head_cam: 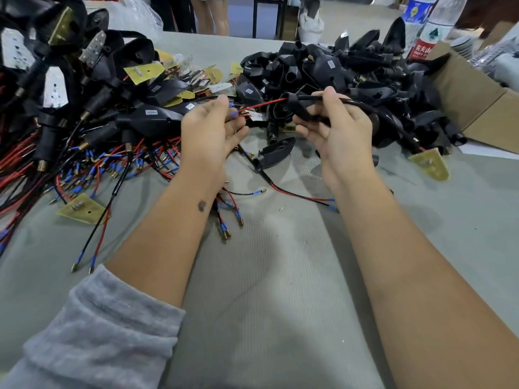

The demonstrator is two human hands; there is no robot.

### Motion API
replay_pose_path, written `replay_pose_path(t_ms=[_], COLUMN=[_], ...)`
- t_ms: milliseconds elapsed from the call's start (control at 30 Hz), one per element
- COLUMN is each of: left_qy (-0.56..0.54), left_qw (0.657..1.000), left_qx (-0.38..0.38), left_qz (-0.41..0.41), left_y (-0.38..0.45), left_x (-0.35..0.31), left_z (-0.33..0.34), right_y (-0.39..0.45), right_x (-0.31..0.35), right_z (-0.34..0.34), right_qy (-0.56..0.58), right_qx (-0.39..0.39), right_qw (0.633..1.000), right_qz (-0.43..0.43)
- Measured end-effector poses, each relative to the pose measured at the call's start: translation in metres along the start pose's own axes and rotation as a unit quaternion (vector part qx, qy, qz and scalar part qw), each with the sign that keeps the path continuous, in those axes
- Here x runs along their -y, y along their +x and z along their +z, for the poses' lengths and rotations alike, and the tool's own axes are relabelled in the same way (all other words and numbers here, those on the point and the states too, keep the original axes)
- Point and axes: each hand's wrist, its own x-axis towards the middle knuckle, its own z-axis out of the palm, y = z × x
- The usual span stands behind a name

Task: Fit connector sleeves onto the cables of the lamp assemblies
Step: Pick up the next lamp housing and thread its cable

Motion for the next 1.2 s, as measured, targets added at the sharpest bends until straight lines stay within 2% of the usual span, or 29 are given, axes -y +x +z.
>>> replay_pose_path(t_ms=[67,167,333,433,500,567,700,800,1033,1200], left_qy=[-0.085,-0.093,-0.167,-0.088,-0.026,-0.014,0.002,0.011,-0.022,-0.029], left_qw=[0.994,0.986,0.972,0.980,0.981,0.981,0.990,0.994,0.998,0.997], left_qx=[0.044,0.098,0.091,0.130,0.165,0.176,0.139,0.104,0.060,0.069], left_qz=[-0.047,-0.095,-0.141,-0.125,-0.102,-0.076,-0.011,0.006,0.013,0.013], left_y=[-0.002,-0.008,-0.019,-0.016,-0.015,-0.016,-0.017,-0.015,-0.012,-0.009], left_x=[0.000,0.006,0.010,0.011,0.012,0.014,0.015,0.014,0.014,0.014], left_z=[0.000,0.006,0.016,0.016,0.017,0.018,0.015,0.011,0.009,0.008], right_y=[-0.001,-0.002,-0.002,-0.001,-0.003,-0.005,-0.007,-0.008,-0.009,-0.007], right_x=[-0.001,-0.003,-0.004,-0.005,-0.007,-0.009,-0.010,-0.010,-0.009,-0.013], right_z=[0.000,0.001,0.006,0.005,0.006,0.009,0.012,0.010,0.012,0.009], right_qy=[0.009,0.023,0.117,0.105,0.058,0.008,-0.090,-0.161,-0.070,-0.143], right_qx=[-0.004,-0.006,-0.011,-0.007,0.015,0.043,0.069,0.076,0.041,0.023], right_qw=[1.000,1.000,0.993,0.994,0.998,0.998,0.993,0.984,0.995,0.989], right_qz=[0.004,0.007,0.034,0.032,0.033,0.040,0.036,0.032,0.053,0.015])
